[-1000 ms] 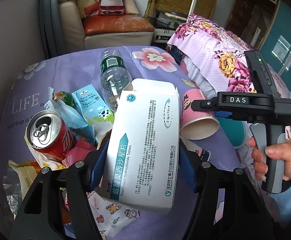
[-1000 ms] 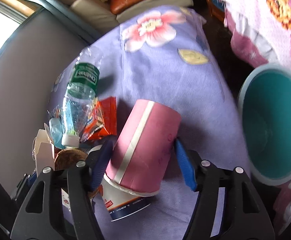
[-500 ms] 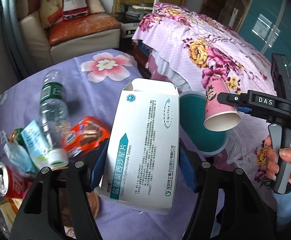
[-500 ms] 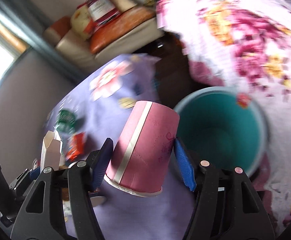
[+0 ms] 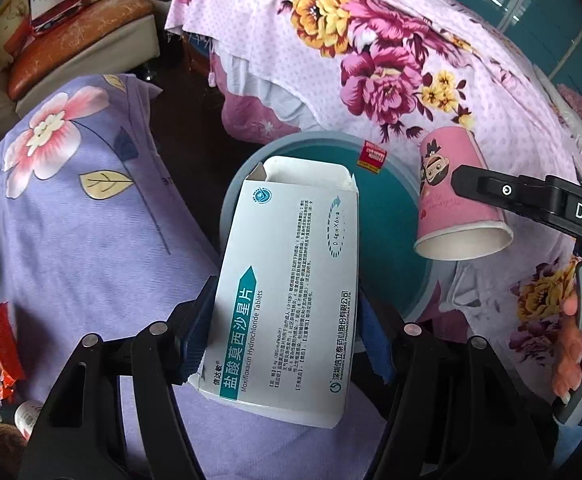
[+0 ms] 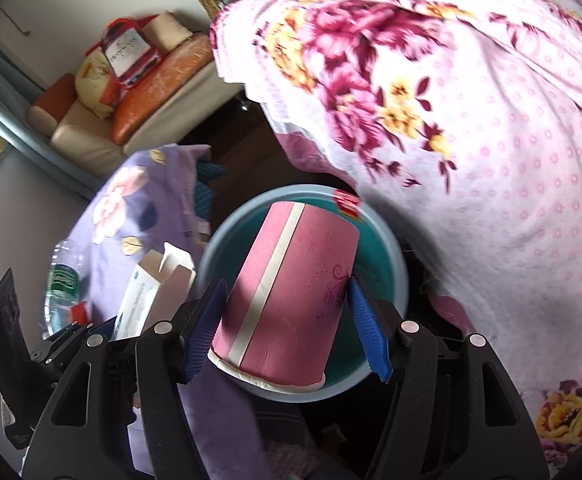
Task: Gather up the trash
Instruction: 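Carry both items over the teal wastebasket and open both grippers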
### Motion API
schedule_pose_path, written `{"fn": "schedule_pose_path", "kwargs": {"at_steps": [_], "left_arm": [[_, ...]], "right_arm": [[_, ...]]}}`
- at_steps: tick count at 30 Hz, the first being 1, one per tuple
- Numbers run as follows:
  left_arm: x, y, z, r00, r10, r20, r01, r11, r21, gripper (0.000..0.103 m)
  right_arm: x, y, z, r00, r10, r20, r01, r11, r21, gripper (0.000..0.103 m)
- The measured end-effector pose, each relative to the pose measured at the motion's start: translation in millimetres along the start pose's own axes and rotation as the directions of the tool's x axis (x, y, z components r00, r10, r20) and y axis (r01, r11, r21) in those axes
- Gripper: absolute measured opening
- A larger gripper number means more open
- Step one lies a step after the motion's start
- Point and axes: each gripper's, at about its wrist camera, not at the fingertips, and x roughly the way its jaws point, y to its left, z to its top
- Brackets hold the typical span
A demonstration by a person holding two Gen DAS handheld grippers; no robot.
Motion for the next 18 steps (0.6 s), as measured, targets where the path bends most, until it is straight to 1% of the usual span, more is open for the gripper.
{"fn": "schedule_pose_path", "kwargs": {"at_steps": [2,4,6,8,12,18], "left_arm": [[10,-5,4,1.000,-0.003,-0.024,0.003,1.000,0.005,0.070],[16,-10,9,1.000,0.004,-0.030,-0.004,1.000,0.008,0.075],[16,-12,12,1.000,0.018,-0.020,-0.017,1.000,0.012,0.087],[14,-13,13,0.999,0.041,-0.006,-0.041,0.999,0.009,0.092],[2,-8,9,0.999,0.047,0.014,-0.047,0.999,-0.013,0.092],[-20,12,-2,0.998,0.055,0.044,-0.051,0.995,-0.083,0.092]], "right_arm": [[5,-8,3,1.000,-0.005,-0.019,0.005,1.000,0.010,0.060],[9,-14,5,0.999,-0.011,-0.035,0.012,1.000,0.014,0.060],[13,-17,7,0.999,-0.014,-0.046,0.015,1.000,0.013,0.060],[18,-19,9,0.998,-0.018,-0.062,0.019,1.000,0.004,0.060],[27,-19,13,0.996,-0.017,-0.093,0.016,1.000,-0.008,0.060],[42,-6,10,0.989,-0.022,-0.148,0.014,0.999,-0.053,0.063]]}}
